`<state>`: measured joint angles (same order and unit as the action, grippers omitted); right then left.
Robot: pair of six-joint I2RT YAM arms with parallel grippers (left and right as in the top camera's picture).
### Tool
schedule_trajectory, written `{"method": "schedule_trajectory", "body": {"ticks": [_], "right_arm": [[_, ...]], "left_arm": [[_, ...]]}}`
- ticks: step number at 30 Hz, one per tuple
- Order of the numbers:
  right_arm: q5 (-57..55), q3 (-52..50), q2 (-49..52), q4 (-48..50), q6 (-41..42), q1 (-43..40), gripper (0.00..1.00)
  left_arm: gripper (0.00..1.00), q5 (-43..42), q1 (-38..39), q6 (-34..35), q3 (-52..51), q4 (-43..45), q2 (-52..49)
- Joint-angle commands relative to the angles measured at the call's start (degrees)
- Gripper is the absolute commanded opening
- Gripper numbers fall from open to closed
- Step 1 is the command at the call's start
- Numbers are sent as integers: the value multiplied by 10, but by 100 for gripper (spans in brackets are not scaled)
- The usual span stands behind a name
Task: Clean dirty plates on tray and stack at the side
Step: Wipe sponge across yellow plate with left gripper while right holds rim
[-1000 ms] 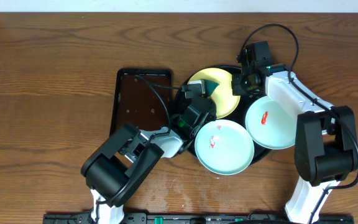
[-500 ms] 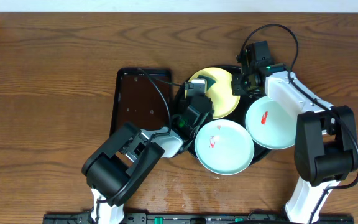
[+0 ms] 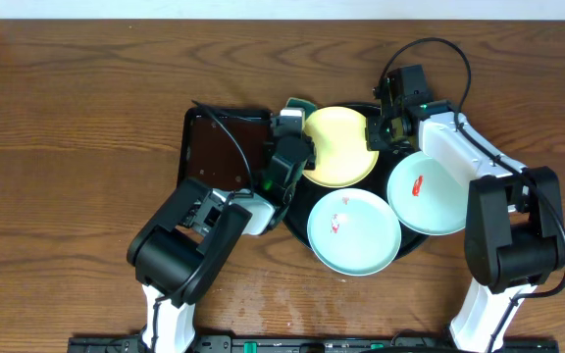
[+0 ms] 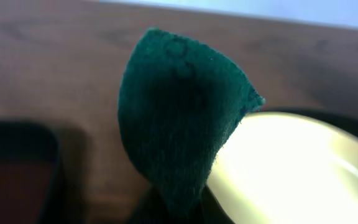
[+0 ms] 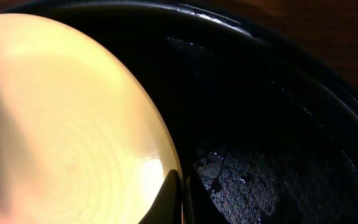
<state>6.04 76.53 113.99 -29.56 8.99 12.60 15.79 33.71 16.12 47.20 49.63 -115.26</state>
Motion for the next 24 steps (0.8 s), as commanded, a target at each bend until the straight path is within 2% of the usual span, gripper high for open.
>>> {"method": "schedule_trajectory", "body": {"ticks": [1, 6, 15, 24], "right_arm": [[3, -1, 0, 1, 3, -5, 1], [3, -1, 0, 0, 3, -5, 1], [3, -1, 0, 0, 4, -5, 1], [3, -1, 0, 1, 3, -5, 1]], "left_arm": [[7, 12, -9, -26, 2, 10, -3], [8, -50, -9, -25, 3, 9, -10], [7, -67, -9, -26, 18, 11, -38], [7, -179, 1, -25, 24, 37, -47]]}}
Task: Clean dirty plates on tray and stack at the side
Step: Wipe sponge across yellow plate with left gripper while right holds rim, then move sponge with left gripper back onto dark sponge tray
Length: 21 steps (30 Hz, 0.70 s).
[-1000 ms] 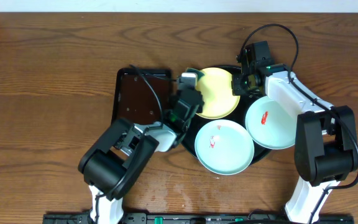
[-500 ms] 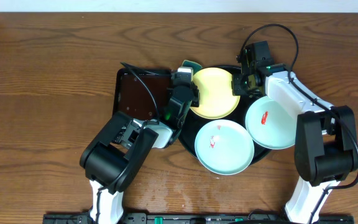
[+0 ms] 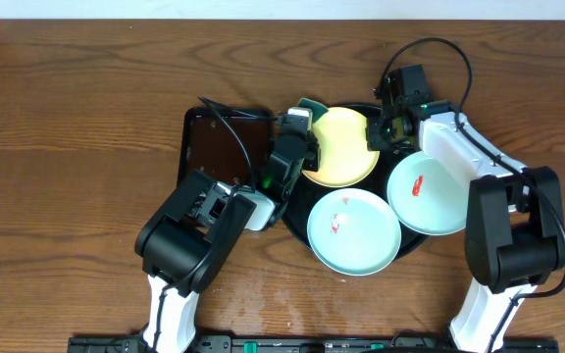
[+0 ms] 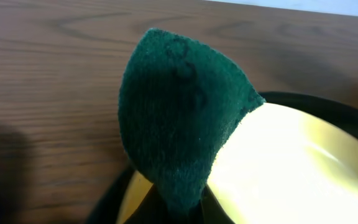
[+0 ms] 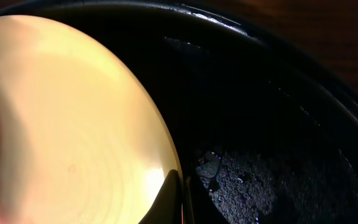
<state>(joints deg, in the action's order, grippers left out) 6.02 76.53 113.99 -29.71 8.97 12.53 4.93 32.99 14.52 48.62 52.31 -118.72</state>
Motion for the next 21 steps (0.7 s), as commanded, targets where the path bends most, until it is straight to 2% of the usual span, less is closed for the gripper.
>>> {"method": "schedule_trajectory", "body": {"ticks": [1, 12, 17, 21], "right_arm": [[3, -1, 0, 2, 4, -4, 1], [3, -1, 0, 2, 4, -5, 1], [3, -1, 0, 2, 4, -5, 1], [3, -1, 0, 2, 4, -5, 1]], "left_arm": [[7, -75, 12, -9, 10, 9, -12], [7, -75, 61, -7, 10, -61, -8], [7, -75, 71, -6, 10, -69, 35], [7, -75, 67, 49, 10, -129, 101]]}}
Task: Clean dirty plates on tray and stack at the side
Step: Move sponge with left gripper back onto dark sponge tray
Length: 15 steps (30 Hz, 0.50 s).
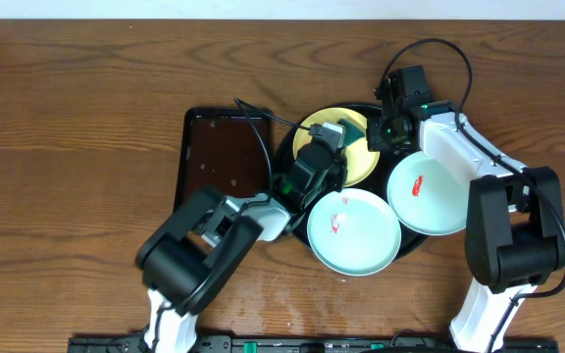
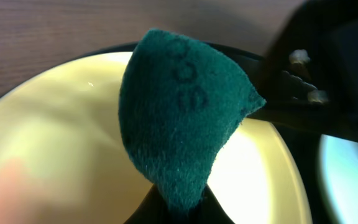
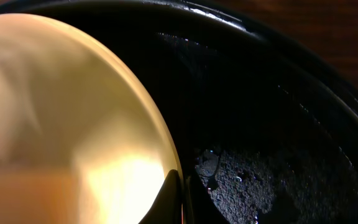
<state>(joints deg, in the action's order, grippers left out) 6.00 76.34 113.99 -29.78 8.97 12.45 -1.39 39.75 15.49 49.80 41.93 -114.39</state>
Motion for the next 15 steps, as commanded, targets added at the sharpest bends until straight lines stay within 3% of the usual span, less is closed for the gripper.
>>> {"method": "schedule_trajectory", "body": {"ticks": [1, 9, 15], "right_arm": [[3, 1, 0, 2, 4, -4, 1], [3, 1, 0, 2, 4, -3, 1], [3, 1, 0, 2, 3, -3, 1]], "left_arm": [[8, -10, -2, 52, -2, -49, 77], [7, 126, -33, 31, -2, -179, 212], [7, 180, -87, 15, -2, -334, 281]]}}
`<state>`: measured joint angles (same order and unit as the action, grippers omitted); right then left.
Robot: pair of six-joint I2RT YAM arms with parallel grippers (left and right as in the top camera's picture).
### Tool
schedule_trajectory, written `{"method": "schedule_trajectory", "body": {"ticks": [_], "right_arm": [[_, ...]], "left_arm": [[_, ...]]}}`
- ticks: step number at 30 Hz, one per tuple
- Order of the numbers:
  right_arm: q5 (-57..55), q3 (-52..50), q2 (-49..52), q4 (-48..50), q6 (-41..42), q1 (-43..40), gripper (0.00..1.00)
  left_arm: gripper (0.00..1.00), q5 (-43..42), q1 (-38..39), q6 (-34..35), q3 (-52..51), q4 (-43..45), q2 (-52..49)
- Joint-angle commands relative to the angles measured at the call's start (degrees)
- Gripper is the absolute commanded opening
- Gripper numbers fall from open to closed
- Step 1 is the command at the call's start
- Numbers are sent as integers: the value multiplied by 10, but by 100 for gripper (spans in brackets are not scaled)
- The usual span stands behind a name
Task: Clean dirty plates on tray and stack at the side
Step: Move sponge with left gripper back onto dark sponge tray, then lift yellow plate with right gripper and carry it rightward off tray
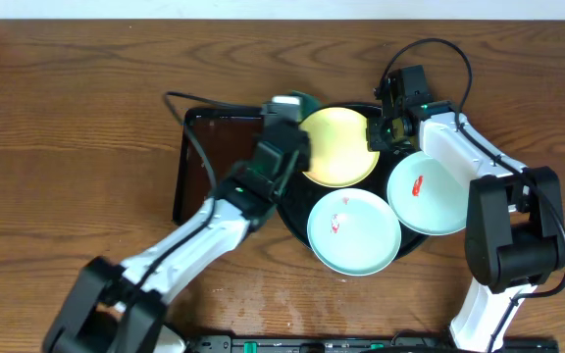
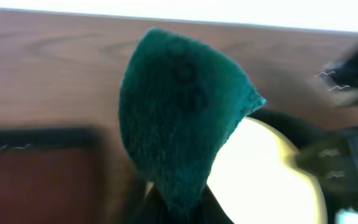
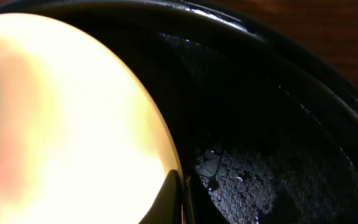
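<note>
A yellow plate (image 1: pixel 339 147) lies at the back of the round black tray (image 1: pixel 292 221). My right gripper (image 1: pixel 385 132) is shut on the plate's right rim; the right wrist view shows the fingers (image 3: pixel 180 186) pinching the plate's edge (image 3: pixel 67 118). My left gripper (image 1: pixel 290 110) is shut on a dark green sponge (image 1: pixel 304 100) at the plate's far left edge. The sponge (image 2: pixel 179 124) fills the left wrist view, with the yellow plate (image 2: pixel 266 180) beyond it. Two pale blue plates (image 1: pixel 353 232) (image 1: pixel 430 193) with red stains lie at the tray's front and right.
A dark rectangular tray (image 1: pixel 209 147) sits just left of the round tray, under my left arm. Wet black tray floor (image 3: pixel 278 143) lies right of the yellow plate. Brown wooden table (image 1: pixel 77 118) surrounds everything.
My left gripper with the sponge was over the middle of the yellow plate and is now back at the plate's far left edge. The right gripper still pinches the rim.
The left gripper held the sponge at the yellow plate's far left edge, then just over that rim, then over the plate's middle, and now stands at the far left edge again. Throughout, the right gripper stayed shut on the plate's right rim.
</note>
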<state>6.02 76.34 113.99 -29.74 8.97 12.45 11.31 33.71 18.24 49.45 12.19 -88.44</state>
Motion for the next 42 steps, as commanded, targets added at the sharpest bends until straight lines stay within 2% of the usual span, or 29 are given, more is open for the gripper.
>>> {"method": "schedule_trajectory", "body": {"ticks": [1, 7, 11, 21, 24, 27, 30, 32, 35, 42], "right_arm": [[3, 1, 0, 2, 3, -3, 1], [3, 1, 0, 2, 3, -3, 1], [3, 1, 0, 2, 3, -3, 1], [3, 1, 0, 2, 2, -4, 1], [3, 1, 0, 2, 2, -3, 1], [3, 1, 0, 4, 2, -4, 1], [3, 5, -2, 5, 2, -4, 1], [3, 10, -5, 2, -4, -5, 1], [2, 18, -17, 2, -21, -5, 1], [-2, 32, -68, -5, -77, -3, 1]], "left_arm": [[7, 53, -38, -12, 2, -59, 25], [7, 39, -99, 5, 2, -195, 26], [8, 15, -123, 5, 1, -242, 23], [9, 18, -132, 5, -5, -226, -42], [16, 18, -138, 5, -5, -212, -67], [17, 18, -141, 5, -5, -207, -77], [53, 18, -141, 4, -5, -207, -75], [68, 18, -141, -6, -5, -207, -70], [71, 18, -141, -30, -5, -209, -55], [72, -1, -141, -30, -5, -229, 47]]}}
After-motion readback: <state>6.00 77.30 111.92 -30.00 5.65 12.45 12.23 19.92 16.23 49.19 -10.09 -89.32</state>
